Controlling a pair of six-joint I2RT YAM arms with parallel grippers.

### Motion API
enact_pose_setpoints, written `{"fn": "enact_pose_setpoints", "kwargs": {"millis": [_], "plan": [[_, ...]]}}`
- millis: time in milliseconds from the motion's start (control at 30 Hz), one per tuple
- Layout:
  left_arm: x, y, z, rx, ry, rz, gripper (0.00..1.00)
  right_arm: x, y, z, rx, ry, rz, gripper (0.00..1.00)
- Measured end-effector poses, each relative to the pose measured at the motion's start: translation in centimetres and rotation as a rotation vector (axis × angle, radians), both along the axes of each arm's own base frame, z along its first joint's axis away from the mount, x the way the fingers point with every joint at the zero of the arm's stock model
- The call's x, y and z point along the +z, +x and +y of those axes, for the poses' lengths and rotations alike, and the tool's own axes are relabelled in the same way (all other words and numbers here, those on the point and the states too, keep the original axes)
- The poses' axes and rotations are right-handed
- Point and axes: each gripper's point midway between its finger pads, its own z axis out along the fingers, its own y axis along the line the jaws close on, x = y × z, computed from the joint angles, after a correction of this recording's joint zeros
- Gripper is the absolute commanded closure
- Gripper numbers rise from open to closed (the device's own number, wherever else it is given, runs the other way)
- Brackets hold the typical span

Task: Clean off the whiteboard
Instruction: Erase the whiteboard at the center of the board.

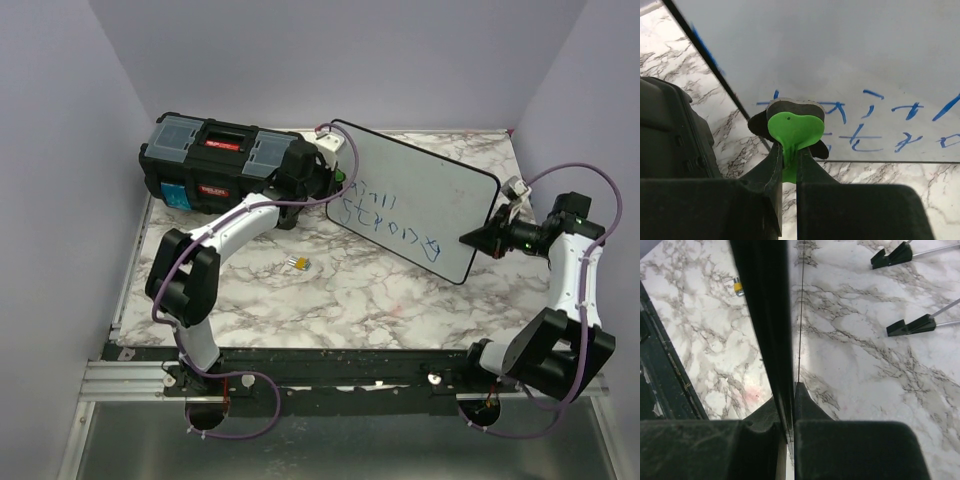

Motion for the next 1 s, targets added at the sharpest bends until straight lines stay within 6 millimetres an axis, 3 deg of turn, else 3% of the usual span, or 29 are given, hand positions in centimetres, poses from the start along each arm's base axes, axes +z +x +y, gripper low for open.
{"fn": "enact_pose_setpoints", "kwargs": {"millis": [333,533,833,933,1000], "plan": [[-1.3,1.8,-0.4,-0.011,0.004,-0.015,1.00,-0.9,-1.1,0.9,0.024,0.090,0.087,0.99],[-1.9,1.9,-0.4,-0.005,-0.005,-0.009,1.00,-1.0,-1.0,0.8,-0.004,0.102,0.104,0.99],[-8.8,-1.8,1.7,0.017,0.061,0.163,1.00,-1.0,-1.0,0.8,-0.002,0.099,0.100,0.99],[-8.5,-1.5,1.9,0.026,0.065,0.160,1.00,-1.0,-1.0,0.8,-0.002,0.099,0.100,0.99],[-7.2,-0.8,1.6,0.032,0.054,0.136,1.00,-1.0,-1.0,0.8,-0.002,0.098,0.099,0.99]]}}
